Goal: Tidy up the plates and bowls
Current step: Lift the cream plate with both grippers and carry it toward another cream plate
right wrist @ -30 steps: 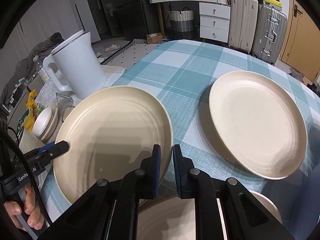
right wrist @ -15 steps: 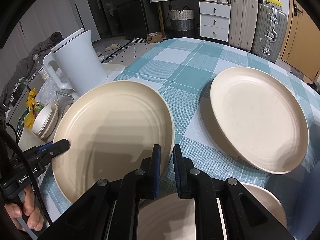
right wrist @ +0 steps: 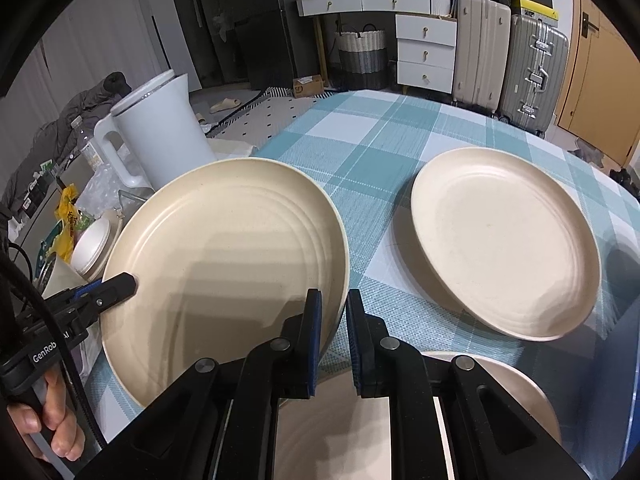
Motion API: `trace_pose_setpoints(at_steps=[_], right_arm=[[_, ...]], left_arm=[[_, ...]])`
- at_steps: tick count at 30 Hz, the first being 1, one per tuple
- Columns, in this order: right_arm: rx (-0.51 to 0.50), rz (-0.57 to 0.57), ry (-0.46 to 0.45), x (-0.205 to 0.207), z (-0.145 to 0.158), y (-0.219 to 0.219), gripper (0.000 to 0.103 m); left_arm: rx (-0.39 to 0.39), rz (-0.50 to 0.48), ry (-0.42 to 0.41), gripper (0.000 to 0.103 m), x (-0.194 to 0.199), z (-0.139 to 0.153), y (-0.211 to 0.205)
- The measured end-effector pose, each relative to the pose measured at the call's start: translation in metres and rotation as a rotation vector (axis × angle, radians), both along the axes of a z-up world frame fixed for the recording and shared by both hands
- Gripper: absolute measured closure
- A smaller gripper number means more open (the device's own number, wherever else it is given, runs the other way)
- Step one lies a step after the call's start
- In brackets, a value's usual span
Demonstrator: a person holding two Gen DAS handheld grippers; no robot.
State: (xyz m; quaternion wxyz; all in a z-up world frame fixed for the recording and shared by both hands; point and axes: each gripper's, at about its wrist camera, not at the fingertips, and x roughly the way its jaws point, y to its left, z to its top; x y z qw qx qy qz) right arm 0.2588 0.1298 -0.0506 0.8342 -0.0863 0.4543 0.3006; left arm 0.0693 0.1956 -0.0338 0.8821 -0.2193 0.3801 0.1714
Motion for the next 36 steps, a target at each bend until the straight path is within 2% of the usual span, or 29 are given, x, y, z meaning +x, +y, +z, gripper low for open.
trace_pose_setpoints(at_steps=[23,36], right_arm=[[0.017,-0.067,-0.076,-0.046,0.052,-0.057,0.090],[0.024,-0.124,-0.101,-0.069,0.066,-0.092,0.090]], left_arm=[[0.054,-0.081,-0.091,0.089,-0.017,0.059,-0.054],[0.084,-0.145,-0.114,0.089,-0.020,0.077,-0.089]])
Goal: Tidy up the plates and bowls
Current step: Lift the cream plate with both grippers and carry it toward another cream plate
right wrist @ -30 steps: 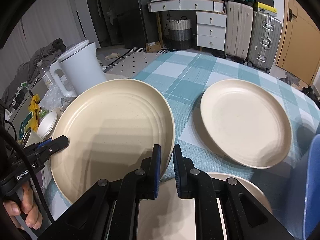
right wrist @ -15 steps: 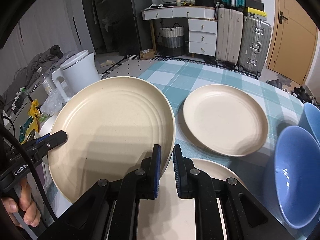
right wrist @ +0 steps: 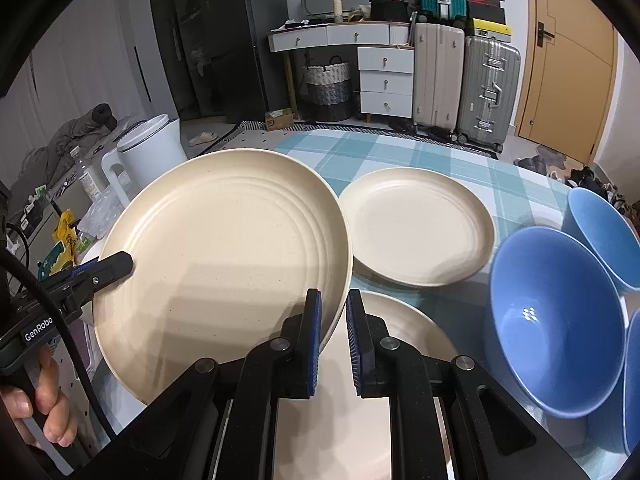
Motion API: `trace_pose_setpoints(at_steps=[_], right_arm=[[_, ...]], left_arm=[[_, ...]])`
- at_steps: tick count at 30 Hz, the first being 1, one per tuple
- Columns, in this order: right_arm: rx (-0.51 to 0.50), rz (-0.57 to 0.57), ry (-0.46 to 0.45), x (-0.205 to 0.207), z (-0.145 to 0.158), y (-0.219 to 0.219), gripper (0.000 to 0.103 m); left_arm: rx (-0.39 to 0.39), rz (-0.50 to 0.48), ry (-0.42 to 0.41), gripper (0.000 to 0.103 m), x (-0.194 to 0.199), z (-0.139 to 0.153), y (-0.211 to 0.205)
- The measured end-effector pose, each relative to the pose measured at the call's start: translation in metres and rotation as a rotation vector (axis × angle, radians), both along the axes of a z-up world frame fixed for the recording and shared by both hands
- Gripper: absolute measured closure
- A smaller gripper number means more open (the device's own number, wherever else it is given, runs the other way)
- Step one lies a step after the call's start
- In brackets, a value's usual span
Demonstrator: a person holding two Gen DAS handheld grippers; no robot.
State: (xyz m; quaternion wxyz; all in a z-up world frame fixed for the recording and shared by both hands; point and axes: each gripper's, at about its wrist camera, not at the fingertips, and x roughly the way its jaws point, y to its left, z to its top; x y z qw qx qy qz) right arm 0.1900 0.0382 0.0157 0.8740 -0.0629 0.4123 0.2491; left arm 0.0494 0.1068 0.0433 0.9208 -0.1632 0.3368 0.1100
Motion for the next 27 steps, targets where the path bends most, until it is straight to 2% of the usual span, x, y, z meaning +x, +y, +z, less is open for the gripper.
trace_pose_setpoints(at_steps=[14,27], right_arm=[[0.021,-0.062,-0.007,-0.014,0.006,-0.034,0.090],[0.028,-0.105,0.005,-0.026,0.003,-0.055,0.090]], left_arm=[[0.009,-0.067,0.013,0.089,0.005,0.001,-0.027],[0.011,-0.118,0.050,0.089,0.017,-0.013,-0.043]])
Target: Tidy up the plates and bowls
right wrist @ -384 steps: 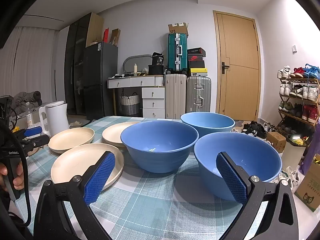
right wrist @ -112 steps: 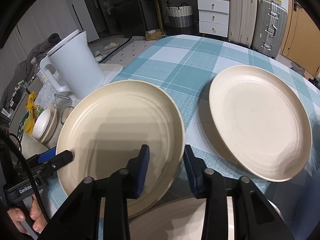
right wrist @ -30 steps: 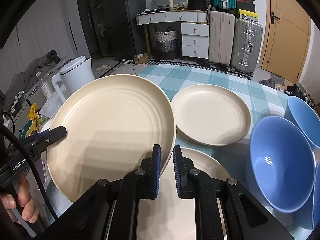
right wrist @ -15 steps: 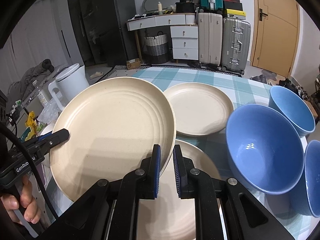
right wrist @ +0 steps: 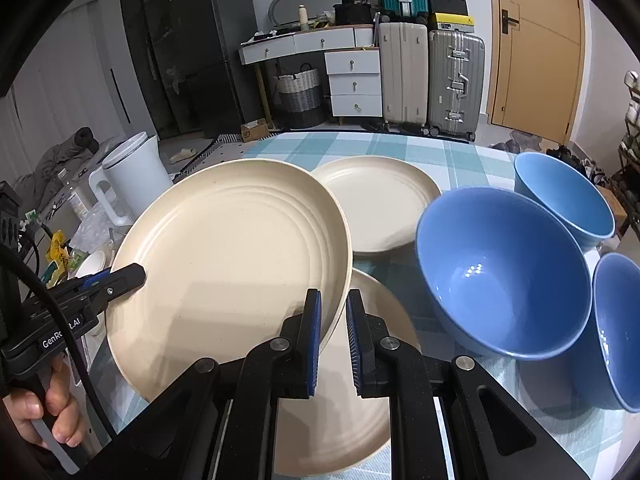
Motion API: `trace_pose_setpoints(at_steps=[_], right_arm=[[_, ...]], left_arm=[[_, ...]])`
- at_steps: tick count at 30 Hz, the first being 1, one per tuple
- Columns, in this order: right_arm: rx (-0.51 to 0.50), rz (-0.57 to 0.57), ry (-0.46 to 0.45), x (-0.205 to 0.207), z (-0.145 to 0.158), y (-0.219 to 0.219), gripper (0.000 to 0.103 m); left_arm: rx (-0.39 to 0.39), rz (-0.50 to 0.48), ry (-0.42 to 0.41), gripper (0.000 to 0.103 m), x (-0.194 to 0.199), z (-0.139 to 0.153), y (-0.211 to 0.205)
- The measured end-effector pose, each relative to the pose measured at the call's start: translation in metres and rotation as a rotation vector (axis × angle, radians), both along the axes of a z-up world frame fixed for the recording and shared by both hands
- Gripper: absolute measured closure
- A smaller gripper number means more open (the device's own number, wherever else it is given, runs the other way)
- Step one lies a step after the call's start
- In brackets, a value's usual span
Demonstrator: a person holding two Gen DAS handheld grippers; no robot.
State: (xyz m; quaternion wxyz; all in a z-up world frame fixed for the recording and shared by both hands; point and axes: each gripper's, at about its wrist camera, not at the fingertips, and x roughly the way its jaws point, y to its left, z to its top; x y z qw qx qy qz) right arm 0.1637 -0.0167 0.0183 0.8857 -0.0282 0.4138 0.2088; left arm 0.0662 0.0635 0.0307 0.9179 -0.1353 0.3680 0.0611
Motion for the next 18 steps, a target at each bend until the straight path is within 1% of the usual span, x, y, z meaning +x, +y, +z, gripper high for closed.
trace_pose_setpoints(at_steps=[7,12,18], right_arm=[[0.004,-0.031,0.026,0.001,-0.009,-0.011,0.090],[-0.003,-0.039,0.029,0.000,-0.015,-0.016,0.090],[-0.006,-0.051,0.038,-0.003,-0.021,-0.018,0.090]], left_arm=[[-0.004,-0.026,0.041,0.089,0.009,-0.019,-0.008],[-0.008,-0.038,0.064,0.089,0.015,-0.032,-0.012],[-0.002,-0.051,0.076,0.089,0.020,-0.039,-0.017]])
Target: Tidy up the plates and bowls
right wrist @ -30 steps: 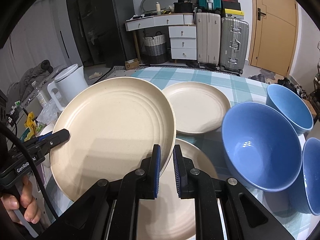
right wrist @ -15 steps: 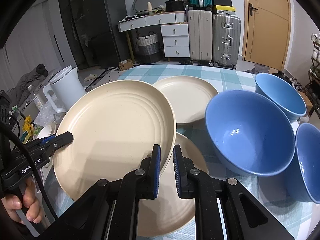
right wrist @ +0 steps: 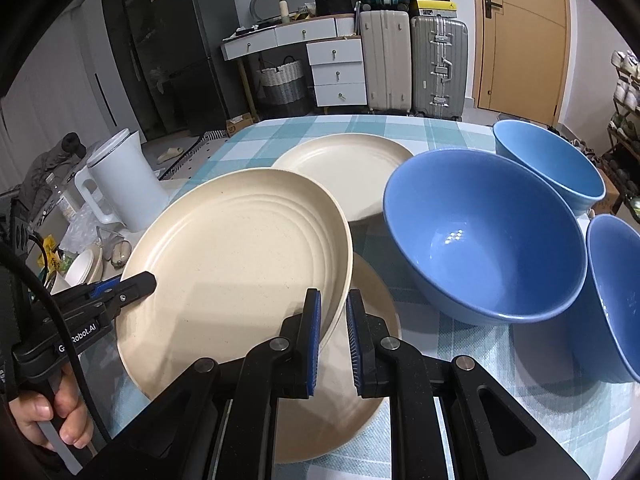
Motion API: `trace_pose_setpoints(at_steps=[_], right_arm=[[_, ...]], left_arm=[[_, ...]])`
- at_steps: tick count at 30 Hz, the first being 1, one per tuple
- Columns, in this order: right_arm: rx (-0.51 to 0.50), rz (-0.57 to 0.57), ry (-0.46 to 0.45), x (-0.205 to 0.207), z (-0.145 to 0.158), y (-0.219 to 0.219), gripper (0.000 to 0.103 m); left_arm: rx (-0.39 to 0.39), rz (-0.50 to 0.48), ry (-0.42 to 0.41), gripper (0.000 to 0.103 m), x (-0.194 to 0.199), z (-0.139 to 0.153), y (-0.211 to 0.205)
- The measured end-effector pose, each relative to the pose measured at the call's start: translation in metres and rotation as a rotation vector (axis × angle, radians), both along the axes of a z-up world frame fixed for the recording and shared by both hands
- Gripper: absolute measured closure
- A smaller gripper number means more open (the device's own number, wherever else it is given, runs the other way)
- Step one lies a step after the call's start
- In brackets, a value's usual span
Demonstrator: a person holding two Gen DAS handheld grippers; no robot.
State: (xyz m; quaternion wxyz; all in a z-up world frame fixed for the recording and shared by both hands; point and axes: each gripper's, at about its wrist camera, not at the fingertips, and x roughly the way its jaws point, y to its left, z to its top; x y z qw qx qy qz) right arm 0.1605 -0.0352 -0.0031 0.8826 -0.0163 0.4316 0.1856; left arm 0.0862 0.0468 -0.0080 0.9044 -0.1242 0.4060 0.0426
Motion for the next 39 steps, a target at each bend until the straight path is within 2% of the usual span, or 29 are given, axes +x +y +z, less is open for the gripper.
trace_pose_setpoints(at_steps=[17,22,39], right_arm=[[-0.012,-0.057,0.051,-0.008,-0.025,-0.015,0.090],[-0.030,-0.063,0.051,-0.013,-0.031,-0.016,0.090],[-0.086,-0.083,0.036,-0.018,-0.037,-0.013,0.089]], left_arm=[[0.075,-0.078,0.052,0.089,0.016,-0.021,-0.021],[0.119,-0.084,0.054,0.088,0.017,-0.025,-0.029],[0.192,-0.120,0.078,0.086,0.016,-0.032,-0.046]])
